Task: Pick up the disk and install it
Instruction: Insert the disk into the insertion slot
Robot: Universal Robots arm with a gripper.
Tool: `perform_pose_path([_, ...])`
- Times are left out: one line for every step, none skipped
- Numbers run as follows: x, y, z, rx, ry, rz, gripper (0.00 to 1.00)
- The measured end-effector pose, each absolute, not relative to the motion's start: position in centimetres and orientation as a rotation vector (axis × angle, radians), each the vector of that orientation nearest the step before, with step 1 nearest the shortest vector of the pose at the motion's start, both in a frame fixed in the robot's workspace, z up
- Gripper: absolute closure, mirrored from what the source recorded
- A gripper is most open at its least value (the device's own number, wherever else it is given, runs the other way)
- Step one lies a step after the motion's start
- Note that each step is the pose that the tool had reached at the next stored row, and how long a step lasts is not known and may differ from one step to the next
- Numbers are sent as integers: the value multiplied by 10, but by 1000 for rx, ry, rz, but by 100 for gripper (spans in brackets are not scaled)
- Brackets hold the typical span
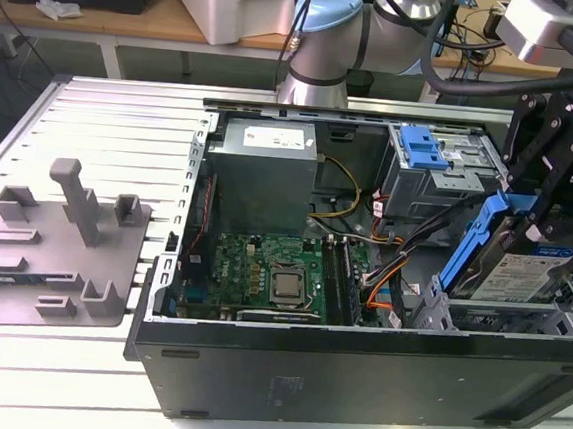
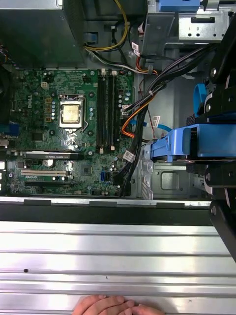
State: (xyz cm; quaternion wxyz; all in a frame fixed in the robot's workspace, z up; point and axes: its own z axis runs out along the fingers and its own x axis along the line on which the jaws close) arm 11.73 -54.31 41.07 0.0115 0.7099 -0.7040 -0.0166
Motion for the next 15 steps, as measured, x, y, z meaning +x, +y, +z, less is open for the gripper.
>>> perform_pose_path([117,-543,411,2214,-2196,-52,63])
perform_pose_path([117,-543,411,2214,-2196,-52,50])
perform_pose_path([117,-543,411,2214,-2196,-52,44])
perform_pose_path([117,-543,411,2214,-2196,-52,44])
perform_pose_path([117,-543,411,2214,-2196,-52,44])
perform_pose_path([117,-543,411,2214,-2196,-52,44])
perform_pose_path([117,-543,411,2214,-2196,-52,44])
perform_pose_path([117,-543,411,2214,-2196,-52,44])
perform_pose_path([117,-543,410,2214,-2196,-52,44])
perform_pose_path([117,-543,410,2214,-2196,-52,44])
perform_pose_path([117,-543,410,2214,-2196,-52,44])
perform_pose_path([117,-543,410,2214,-2196,-52,44])
perform_pose_path([117,-543,410,2214,-2196,-52,44])
perform_pose_path([117,-543,410,2214,-2196,-52,44])
perform_pose_path([117,-543,410,2214,-2196,-52,44])
